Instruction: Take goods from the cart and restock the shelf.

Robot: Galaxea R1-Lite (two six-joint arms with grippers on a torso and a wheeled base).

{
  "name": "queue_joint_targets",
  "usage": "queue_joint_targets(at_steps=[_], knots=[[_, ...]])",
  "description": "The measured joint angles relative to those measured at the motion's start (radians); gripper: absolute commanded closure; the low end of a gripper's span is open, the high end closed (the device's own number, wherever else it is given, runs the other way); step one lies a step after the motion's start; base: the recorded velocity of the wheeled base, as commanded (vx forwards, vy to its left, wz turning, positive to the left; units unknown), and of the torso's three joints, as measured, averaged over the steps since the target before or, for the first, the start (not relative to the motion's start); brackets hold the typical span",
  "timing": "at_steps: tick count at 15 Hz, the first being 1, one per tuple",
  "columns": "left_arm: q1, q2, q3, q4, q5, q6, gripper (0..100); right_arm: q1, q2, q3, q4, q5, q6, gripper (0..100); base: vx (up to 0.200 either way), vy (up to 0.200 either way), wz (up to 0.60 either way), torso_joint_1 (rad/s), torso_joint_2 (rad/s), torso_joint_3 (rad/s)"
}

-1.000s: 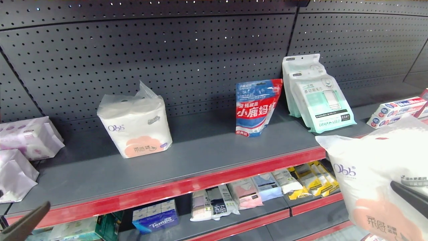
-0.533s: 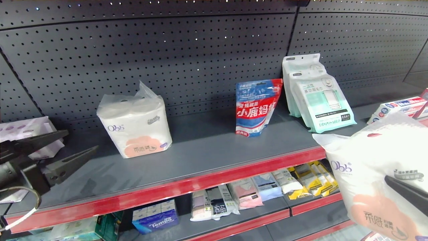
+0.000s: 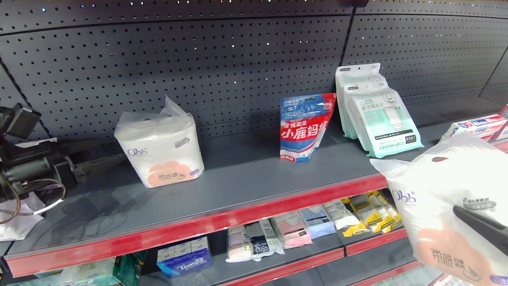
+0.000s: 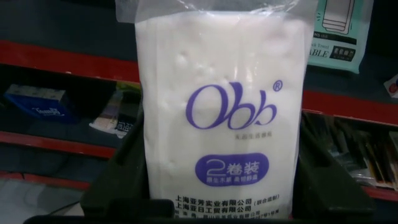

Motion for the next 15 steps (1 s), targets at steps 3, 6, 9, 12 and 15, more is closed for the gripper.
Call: queue_joint_targets(at_steps=[3, 6, 9, 12, 15], knots=[[0.004, 0.099, -0.056, -0.006, -0.024, 0.007, 0, -0.002, 0.008, -0.001, 0.0, 0.0, -0.008, 100, 0.0, 0.0, 0.0, 0.0, 0.0, 0.0], [0.0, 0.172, -0.077, -0.01, -0.068, 0.043, 0, -0.002, 0.018, -0.003, 0.0, 0.0, -0.015, 100, 0.0, 0.0, 0.0, 0.0, 0.0, 0.0], [-0.007, 0.24, -0.124, -0.009, -0.121, 0.089, 0, -0.002, 0.025, -0.002, 0.0, 0.0, -0.023, 100, 0.0, 0.0, 0.0, 0.0, 0.0, 0.0], [-0.032, 0.287, -0.163, -0.01, -0.121, 0.092, 0, -0.001, 0.032, 0.001, 0.0, -0.002, -0.025, 100, 0.0, 0.0, 0.0, 0.0, 0.0, 0.0], [-0.062, 0.323, -0.202, -0.011, -0.119, 0.091, 0, -0.001, 0.033, 0.003, 0.0, -0.001, -0.038, 100, 0.0, 0.0, 0.0, 0.0, 0.0, 0.0]])
